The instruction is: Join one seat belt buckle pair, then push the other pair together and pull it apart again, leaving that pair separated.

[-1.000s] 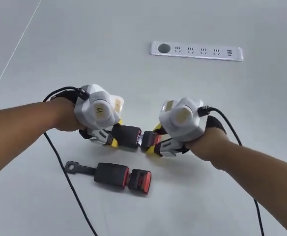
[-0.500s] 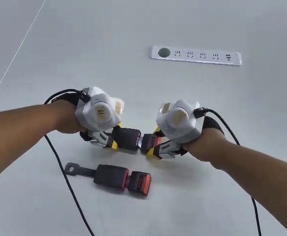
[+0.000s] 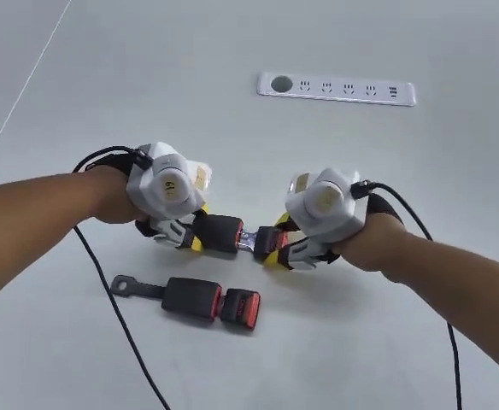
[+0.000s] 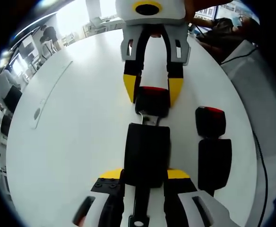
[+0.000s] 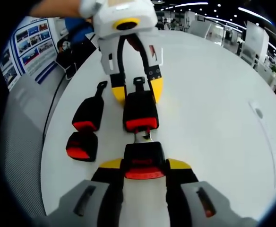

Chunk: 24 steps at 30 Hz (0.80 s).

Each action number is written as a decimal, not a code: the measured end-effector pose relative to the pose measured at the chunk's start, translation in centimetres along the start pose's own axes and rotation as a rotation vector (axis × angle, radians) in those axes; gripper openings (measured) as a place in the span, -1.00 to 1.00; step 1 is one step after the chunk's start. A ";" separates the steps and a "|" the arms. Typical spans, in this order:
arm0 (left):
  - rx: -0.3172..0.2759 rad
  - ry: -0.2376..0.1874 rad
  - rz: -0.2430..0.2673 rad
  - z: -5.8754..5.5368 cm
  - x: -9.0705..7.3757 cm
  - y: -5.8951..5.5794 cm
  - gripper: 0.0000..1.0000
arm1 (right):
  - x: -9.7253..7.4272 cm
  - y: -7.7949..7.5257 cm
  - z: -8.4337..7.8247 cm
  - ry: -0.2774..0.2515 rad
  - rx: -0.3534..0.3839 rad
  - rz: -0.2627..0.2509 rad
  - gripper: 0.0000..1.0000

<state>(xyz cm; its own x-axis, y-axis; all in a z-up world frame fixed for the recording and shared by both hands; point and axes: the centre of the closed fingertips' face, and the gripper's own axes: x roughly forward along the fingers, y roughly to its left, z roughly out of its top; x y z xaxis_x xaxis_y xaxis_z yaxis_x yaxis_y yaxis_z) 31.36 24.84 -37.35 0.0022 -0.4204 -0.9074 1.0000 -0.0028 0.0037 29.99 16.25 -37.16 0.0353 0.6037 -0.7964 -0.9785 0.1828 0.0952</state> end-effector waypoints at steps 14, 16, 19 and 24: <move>-0.009 -0.002 0.001 0.6 -0.3 -0.4 -0.35 | -2.0 -0.5 -2.9 0.019 0.003 0.007 -0.33; -0.012 0.001 0.001 0.6 -0.3 -0.4 -0.35 | -2.4 -0.5 -3.2 0.015 0.007 0.009 -0.33; -0.012 0.003 0.002 0.6 -0.4 -0.4 -0.35 | -3.0 -0.5 -3.9 0.012 0.010 0.007 -0.33; -0.011 0.010 0.002 0.6 -0.4 -0.4 -0.35 | -4.4 -0.5 -5.2 0.010 0.026 0.004 -0.32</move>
<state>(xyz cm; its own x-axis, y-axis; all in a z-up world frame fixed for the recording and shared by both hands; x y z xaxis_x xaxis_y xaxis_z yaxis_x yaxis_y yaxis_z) 30.95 24.40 -36.76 0.0037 -0.4117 -0.9113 1.0000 0.0078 0.0006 29.23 9.45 -36.84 0.0289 0.5971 -0.8016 -0.9730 0.2004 0.1141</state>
